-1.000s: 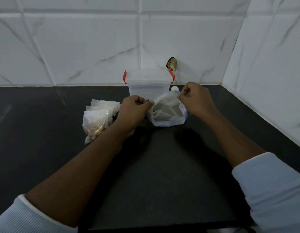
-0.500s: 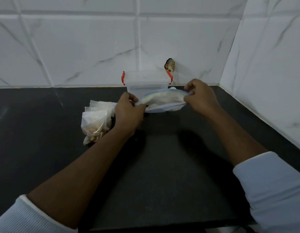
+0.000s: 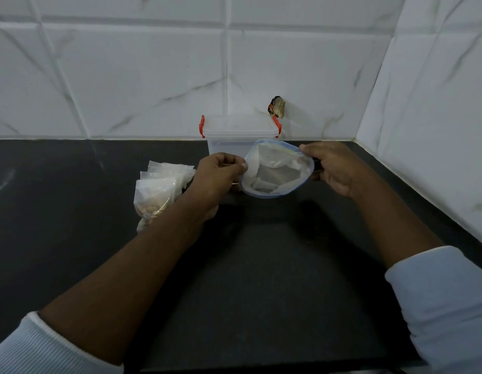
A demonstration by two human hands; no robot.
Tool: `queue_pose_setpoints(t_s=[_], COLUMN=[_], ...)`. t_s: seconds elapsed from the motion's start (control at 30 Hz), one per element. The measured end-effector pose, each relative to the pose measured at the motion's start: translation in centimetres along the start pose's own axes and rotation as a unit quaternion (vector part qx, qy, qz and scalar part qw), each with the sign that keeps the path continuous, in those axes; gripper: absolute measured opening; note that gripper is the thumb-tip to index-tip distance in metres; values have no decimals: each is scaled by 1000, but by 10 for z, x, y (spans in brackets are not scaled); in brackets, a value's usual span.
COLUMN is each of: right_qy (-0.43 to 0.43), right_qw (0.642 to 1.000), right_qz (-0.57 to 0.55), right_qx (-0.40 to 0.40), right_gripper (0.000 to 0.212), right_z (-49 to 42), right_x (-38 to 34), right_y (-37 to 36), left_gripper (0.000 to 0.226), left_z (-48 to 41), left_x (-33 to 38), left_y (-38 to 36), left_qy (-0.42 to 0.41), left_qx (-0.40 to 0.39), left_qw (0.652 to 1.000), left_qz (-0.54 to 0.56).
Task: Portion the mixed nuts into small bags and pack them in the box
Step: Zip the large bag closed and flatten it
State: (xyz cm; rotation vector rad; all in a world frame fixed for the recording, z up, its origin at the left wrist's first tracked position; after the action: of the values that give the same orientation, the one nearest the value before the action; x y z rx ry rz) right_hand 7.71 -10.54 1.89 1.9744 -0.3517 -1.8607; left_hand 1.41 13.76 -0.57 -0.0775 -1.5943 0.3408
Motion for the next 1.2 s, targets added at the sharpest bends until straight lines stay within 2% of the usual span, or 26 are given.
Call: queue_pose_setpoints(t_s=[0.07,0.13,0.2,0.27,0.37,0.43,0.53,0.63,0.7,0.8,0.9,1.0,1.07,1.13,1.2], right_qy=[9,24,47,83,154,183,194,176,135,68,48,58,82,100,111], right_qw=[999,999,999,995,971,946,927,926,944,976,997,998,987,957,943], right_qz=[-20,-17,14,54,169,246,273,261,215,115,3,20,131,238,259], right_qx=[-27,-31,-11,16,71,108,170,206,211,170,65,-4,42,131,175], right_gripper=[8,9,12,20,29,25,25,16,14,20,19,39,41,36,30], right_z=[-1,-2,-2,0,7,13,18,16,11,6,3,5,8,11,13], right_x=[1,1,-2,-8,-23,-33,-41,-36,-28,-15,-14,-16,-20,-28,-32], right_y=[1,3,7,10,17,14,7,3,3,-1,-13,-22,-15,2,12], left_gripper=[22,33,31,25,21,14,7,11,15,19,29,37,37,34,31], left_z=[-4,-6,-5,2,6,7,7,1,-1,1,4,3,3,8,12], left_x=[-3,-2,7,18,25,25,22,10,0,-8,-8,-8,0,17,24], left_y=[2,6,7,2,1,3,5,8,5,-4,-9,-6,4,15,17], left_qy=[23,18,-47,-134,-186,-194,-183,-85,-5,64,61,36,-17,-103,-138], left_qx=[-3,10,12,7,28,49,65,48,19,-23,-37,-13,39,109,129], left_qw=[1000,999,986,948,918,918,933,983,999,997,995,998,998,973,955], left_qz=[6,-39,-161,-288,-348,-343,-304,-157,-48,40,70,59,-40,-174,-229])
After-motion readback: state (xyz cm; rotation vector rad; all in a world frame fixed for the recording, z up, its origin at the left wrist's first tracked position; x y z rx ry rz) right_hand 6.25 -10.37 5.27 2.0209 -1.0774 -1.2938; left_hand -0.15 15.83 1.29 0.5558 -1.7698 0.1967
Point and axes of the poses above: each hand's wrist, its own z-axis away from the middle knuckle, its own y-axis out of the back of the hand, x = y × z, the point moved 8 cm from there along -z, towards the middle knuckle, and after that the axes turned 14 degrees about z, right-handed, at the moved point
